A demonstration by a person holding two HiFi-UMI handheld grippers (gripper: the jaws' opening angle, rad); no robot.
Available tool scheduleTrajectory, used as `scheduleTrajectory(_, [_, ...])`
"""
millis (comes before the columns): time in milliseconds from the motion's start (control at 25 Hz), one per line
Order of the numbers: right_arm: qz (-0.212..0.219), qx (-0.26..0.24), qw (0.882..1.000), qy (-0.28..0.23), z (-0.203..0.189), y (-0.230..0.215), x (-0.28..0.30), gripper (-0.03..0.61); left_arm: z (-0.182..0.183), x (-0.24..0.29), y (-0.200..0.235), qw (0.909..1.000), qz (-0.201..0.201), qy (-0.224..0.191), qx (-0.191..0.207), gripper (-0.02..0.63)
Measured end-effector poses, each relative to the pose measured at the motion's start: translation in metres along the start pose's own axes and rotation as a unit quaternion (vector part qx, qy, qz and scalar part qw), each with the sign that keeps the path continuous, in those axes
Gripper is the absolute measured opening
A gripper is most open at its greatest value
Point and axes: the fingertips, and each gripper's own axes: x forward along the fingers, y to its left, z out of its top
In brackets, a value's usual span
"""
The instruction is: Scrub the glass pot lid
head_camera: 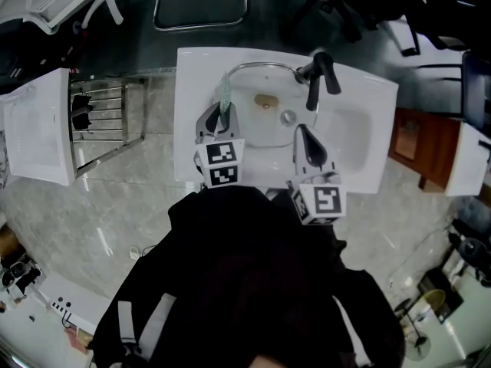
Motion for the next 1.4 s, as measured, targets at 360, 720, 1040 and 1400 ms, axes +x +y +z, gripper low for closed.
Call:
scheduleTrajectory(360, [0.010, -0.006, 1.000, 0.016, -0.014, -0.006, 0.012, 0.003, -0.008, 0.027, 0.000, 0.9996, 0.003, 0.028, -0.007, 0.060])
scheduleTrajectory(720, [0.008, 0.020, 0.999, 0.026, -0.015, -0.011, 0.011, 0.003, -0.008, 0.035, -0.010, 0.9990, -0.017, 0.033, -0.025, 0.060])
scheduleTrajectory(1040, [0.000, 0.014, 1.000, 0.024, -0.022, -0.020, 0.010, 0.003, -0.004, 0.045, -0.021, 0.9972, -0.046, 0.044, -0.039, 0.060])
scheduleTrajectory(1400, [-0.009, 0.022, 0.999, 0.025, -0.027, -0.024, 0.008, 0.003, 0.001, 0.057, -0.032, 0.9954, -0.068, 0.049, -0.046, 0.060])
